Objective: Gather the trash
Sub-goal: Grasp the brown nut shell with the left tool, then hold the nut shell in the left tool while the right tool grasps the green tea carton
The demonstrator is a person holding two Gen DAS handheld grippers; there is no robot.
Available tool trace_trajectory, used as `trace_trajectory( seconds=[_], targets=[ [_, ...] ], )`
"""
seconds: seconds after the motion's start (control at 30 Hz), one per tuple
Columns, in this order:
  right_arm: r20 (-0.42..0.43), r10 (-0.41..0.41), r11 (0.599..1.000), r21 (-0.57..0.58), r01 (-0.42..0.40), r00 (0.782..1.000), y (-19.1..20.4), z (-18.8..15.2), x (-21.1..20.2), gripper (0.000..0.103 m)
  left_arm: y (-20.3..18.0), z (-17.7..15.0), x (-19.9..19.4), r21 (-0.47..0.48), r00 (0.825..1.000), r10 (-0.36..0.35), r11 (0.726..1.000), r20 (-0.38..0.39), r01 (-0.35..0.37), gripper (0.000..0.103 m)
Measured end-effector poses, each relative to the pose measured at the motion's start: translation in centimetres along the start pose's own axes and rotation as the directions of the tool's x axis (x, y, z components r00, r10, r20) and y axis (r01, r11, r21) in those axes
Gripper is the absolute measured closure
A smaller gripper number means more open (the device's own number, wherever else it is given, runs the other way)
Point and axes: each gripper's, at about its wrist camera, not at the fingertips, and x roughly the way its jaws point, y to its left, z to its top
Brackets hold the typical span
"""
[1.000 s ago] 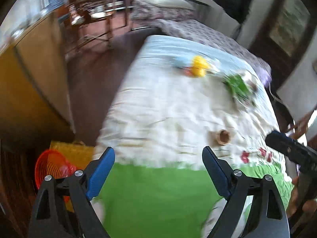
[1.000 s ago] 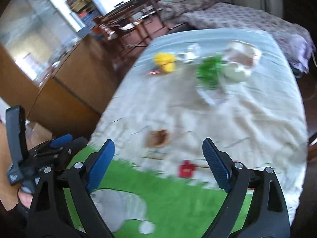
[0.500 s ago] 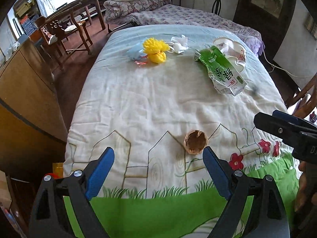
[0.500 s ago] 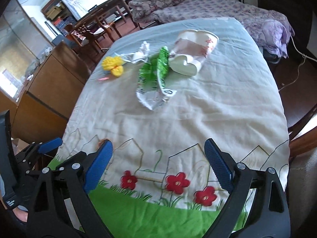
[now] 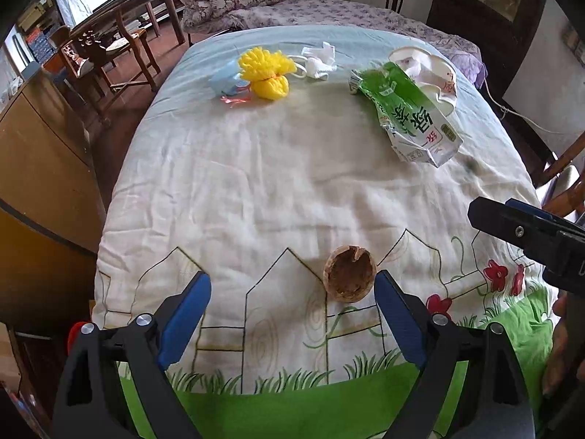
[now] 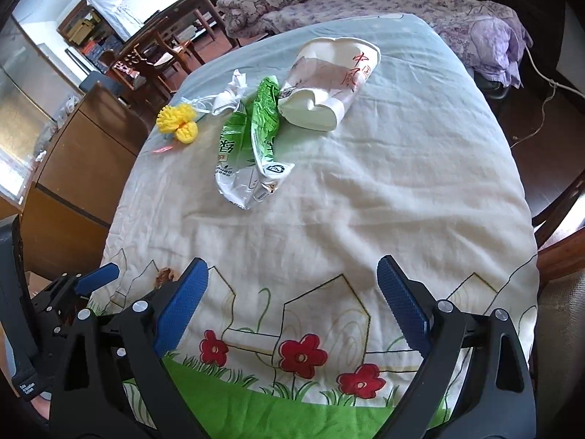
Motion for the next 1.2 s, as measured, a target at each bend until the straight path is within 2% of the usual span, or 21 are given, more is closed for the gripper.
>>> trace_trajectory(
  seconds=[0.43, 0.53, 0.6, 1.0, 1.2],
  targets=[
    [-0.003, -0.009, 1.0, 0.013, 0.009, 1.0, 0.0, -0.2, 0.2, 0.013, -1.1, 0.4, 1.9, 0.024, 1.0, -0.005, 1.0, -0.02, 0.005, 0.016],
    [-0.004, -0.012, 1.0, 0.018, 0.012, 1.0, -0.1, -0.3, 0.3, 0.013, -1.3, 0.4, 2.0, 0.041, 1.0, -0.005, 0.999, -0.018, 0.006, 0.037],
    [-0.004, -0.015, 1.0, 0.021, 0.015, 1.0, -0.2, -0.3, 0.3, 0.013, -1.6, 0.2, 2.0, 0.056, 1.0, -0.013, 0.998, -0.017, 0.014, 0.074],
    [-0.015, -0.058, 0.998, 0.02, 0.059, 0.998, 0.0, -0.3, 0.7, 0.013, 0.0, 0.0, 1.0, -0.013, 0.996, -0.09, 0.996, 0.009, 0.09, 0.075],
    [-0.014, -0.091, 0.996, 0.005, 0.091, 0.996, 0.2, 0.6, 1.1, 0.013, 1.3, -0.1, -0.9, -0.024, 0.993, -0.1, 0.995, 0.067, 0.102, 0.075]
  ],
)
